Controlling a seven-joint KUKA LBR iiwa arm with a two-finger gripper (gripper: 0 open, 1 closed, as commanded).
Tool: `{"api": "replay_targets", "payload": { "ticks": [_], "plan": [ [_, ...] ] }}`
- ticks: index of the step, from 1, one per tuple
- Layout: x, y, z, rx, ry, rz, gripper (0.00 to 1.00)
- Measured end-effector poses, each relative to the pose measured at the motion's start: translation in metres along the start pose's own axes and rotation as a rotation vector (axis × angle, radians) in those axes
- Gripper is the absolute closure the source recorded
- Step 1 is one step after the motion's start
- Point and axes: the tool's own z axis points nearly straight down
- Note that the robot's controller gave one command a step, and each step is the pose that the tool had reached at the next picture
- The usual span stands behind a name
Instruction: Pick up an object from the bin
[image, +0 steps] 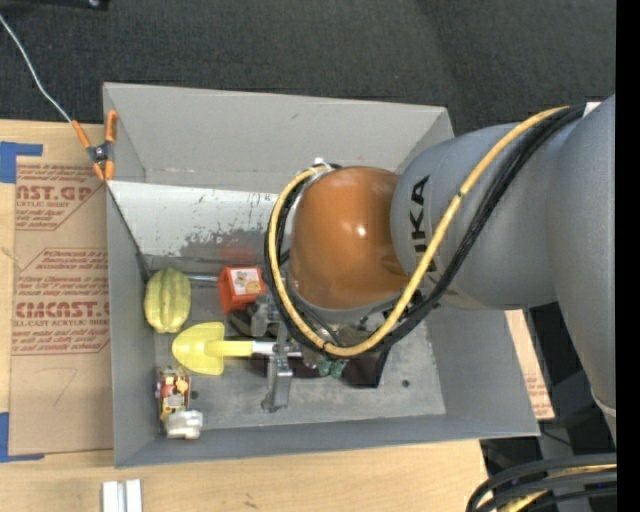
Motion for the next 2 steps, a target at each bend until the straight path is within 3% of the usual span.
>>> {"api": "replay_targets", "payload": {
  "ticks": [1, 2],
  "plan": [
    [-0.002, -0.001, -0.004, -0.001, -0.007, 0.002, 0.0],
    [-0.052, -0.055, 0.105, -0.002, -0.006, -0.056, 0.0]
  ]
}}
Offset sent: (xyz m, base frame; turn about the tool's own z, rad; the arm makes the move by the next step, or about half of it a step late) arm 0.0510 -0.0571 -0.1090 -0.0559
